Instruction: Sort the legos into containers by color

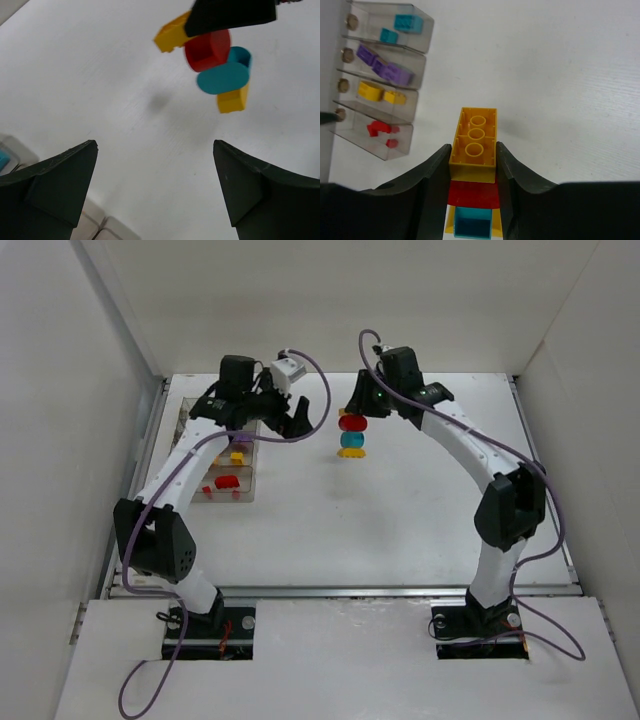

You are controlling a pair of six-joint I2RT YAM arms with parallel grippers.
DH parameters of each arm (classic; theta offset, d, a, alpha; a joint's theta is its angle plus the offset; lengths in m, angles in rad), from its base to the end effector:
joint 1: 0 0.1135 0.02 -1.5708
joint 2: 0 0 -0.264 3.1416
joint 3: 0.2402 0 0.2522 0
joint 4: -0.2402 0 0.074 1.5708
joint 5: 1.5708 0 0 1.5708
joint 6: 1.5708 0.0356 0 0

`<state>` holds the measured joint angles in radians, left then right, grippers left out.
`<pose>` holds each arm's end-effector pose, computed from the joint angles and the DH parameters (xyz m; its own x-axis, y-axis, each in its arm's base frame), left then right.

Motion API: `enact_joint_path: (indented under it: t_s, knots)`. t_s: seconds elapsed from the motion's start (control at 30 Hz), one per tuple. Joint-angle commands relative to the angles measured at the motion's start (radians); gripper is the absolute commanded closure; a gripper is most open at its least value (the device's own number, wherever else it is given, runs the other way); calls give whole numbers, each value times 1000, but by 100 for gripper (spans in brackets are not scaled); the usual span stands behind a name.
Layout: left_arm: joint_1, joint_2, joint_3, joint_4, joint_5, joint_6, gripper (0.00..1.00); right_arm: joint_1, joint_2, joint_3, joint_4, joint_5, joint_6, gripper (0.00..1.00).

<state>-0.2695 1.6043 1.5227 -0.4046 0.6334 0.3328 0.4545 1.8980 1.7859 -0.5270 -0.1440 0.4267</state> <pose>0.3498 -0.1185 0.3692 -0.1908 0.3259 -0.9260 0.8267 0.5620 0.0274 0.3955 0.1989 0.3306 -0.7105 0.1087 -0.6952 -0.2679 0.8718 0.4101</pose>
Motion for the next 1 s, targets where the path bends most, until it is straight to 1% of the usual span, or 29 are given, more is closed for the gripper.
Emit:
enact_joint_path:
  t_s: [0.0,0.1,0.13,0.27,0.43,0.5,0.6,0.67,0.87,0.9,0.97]
  knots:
    - [-79,-43,-6,68,66,-64,0,24,-86,-22,119,41,64,100]
    - [-88,-20,4,153,113,-182,0,47,-141,-33,131,112,64,100]
    - [-88,-8,4,174,114,-277,0,59,-154,-33,140,147,52,100]
    - [-97,28,48,263,132,-415,0,72,-188,-56,140,193,41,100]
    - [-120,88,97,262,104,-425,0,81,-188,-56,140,193,32,100]
    - [-129,98,106,285,118,-451,0,81,-188,-56,140,193,32,100]
    - [-140,126,146,285,143,-451,0,81,-188,-56,140,193,32,100]
    - [-140,138,155,256,143,-451,0,81,-188,-56,150,193,32,100]
    - [-160,171,156,268,134,-431,0,81,-188,-56,150,181,32,100]
    - [-160,171,156,268,147,-431,1,81,-188,-56,150,172,32,100]
    - [-160,180,146,279,161,-431,13,81,-188,-56,159,172,32,100]
